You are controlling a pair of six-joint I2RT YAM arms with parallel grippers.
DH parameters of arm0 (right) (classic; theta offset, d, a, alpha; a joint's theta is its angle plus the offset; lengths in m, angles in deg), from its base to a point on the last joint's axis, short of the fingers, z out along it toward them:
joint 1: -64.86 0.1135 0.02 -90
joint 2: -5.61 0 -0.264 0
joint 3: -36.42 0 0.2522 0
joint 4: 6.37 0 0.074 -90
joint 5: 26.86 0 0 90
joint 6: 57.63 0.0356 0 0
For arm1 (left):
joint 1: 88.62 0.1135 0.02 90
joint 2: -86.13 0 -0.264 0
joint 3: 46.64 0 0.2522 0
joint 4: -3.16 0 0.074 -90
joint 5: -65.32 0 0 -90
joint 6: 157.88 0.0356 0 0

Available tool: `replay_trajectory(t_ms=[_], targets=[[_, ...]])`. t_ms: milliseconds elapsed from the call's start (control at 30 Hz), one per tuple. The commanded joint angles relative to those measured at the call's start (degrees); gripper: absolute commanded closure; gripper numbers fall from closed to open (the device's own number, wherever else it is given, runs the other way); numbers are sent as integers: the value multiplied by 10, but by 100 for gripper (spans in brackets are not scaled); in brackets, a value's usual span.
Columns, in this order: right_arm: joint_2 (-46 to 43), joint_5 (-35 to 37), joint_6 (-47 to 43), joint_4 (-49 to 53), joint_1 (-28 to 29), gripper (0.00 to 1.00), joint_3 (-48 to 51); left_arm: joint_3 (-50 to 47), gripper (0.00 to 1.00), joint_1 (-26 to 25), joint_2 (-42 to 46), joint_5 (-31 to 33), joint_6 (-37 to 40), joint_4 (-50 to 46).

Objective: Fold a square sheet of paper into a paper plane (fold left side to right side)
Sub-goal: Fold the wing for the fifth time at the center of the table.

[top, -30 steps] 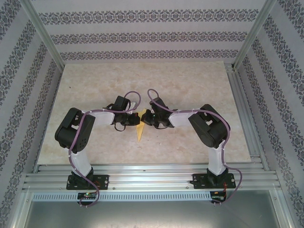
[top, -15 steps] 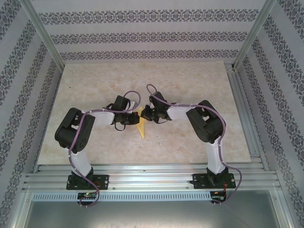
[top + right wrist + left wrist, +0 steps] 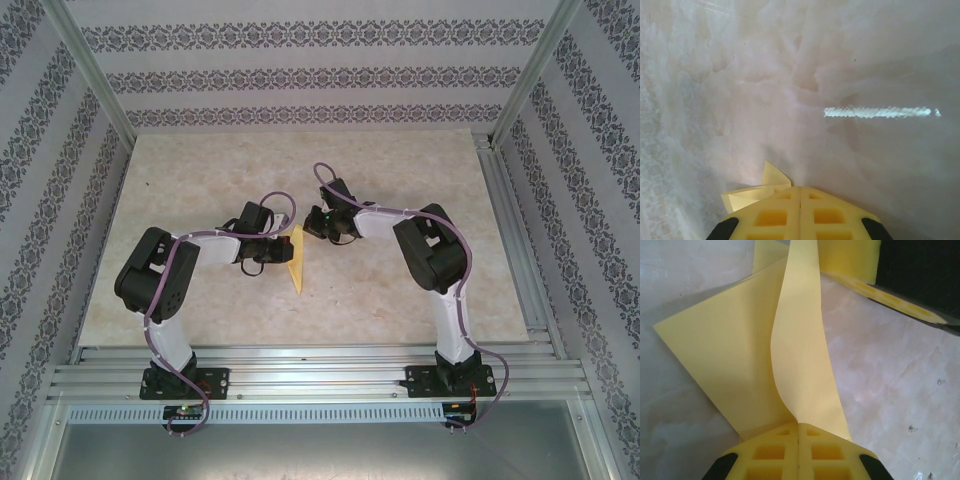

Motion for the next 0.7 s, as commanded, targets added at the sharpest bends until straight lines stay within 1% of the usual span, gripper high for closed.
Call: replay_trajectory(t_ms=[0, 67, 200, 367, 533, 667], targets=[[-65, 31, -26, 8, -6, 98, 35, -30, 100, 3, -12, 25, 13, -72], [-89, 21, -19, -6, -3, 98, 60, -28, 100, 3, -11, 26, 13, -74], [-91, -1, -7, -19, 21, 98, 63, -25, 100, 4, -12, 25, 14, -75], [-45, -11, 14, -30, 39, 97, 24, -22, 100, 3, -13, 24, 14, -77], [-3, -8, 26, -37, 38, 98, -8, -20, 100, 3, -14, 23, 15, -77], [21, 0, 23, -22, 34, 98, -24, -22, 100, 2, -15, 23, 15, -77]])
